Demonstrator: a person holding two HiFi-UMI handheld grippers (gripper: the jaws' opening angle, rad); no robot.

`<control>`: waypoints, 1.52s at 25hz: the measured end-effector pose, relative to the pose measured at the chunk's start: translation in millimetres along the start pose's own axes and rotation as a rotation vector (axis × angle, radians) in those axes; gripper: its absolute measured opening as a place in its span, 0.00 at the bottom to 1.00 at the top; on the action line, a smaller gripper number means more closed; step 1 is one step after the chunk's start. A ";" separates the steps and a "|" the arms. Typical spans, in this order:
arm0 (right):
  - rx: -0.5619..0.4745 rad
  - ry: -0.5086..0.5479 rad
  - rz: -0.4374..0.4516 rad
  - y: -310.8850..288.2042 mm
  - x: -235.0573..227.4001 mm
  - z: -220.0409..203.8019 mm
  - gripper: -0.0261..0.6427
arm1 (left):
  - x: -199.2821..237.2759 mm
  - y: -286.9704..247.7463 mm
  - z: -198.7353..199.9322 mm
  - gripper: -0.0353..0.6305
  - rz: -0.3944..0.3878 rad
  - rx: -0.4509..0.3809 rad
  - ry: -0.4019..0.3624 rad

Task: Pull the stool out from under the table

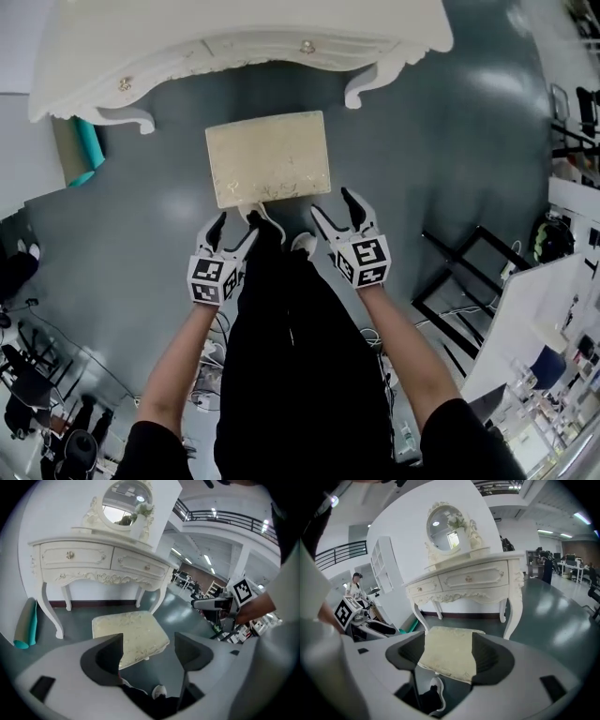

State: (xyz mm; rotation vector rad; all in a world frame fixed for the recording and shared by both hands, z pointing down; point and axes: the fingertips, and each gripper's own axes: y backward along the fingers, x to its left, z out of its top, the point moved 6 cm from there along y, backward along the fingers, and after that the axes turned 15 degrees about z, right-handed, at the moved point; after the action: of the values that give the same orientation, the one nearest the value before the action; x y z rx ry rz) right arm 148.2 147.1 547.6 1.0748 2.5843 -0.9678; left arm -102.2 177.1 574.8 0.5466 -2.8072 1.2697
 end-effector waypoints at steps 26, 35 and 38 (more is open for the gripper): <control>-0.410 0.131 0.041 208.6 164.3 267.0 0.12 | -127.5 264.7 249.8 0.46 -0.138 -0.464 0.085; -0.493 0.239 0.094 220.3 194.3 306.7 0.07 | -149.3 286.9 274.8 0.31 -0.131 -0.513 0.069; -0.501 0.241 0.109 225.9 202.1 308.9 0.07 | -159.3 292.1 277.0 0.20 -0.138 -0.514 0.062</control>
State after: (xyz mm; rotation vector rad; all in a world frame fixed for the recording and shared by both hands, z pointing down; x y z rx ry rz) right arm 133.0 186.4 116.9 1.2199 2.6947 -0.1476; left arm -9.5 202.1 152.6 0.6346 -2.8173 0.4962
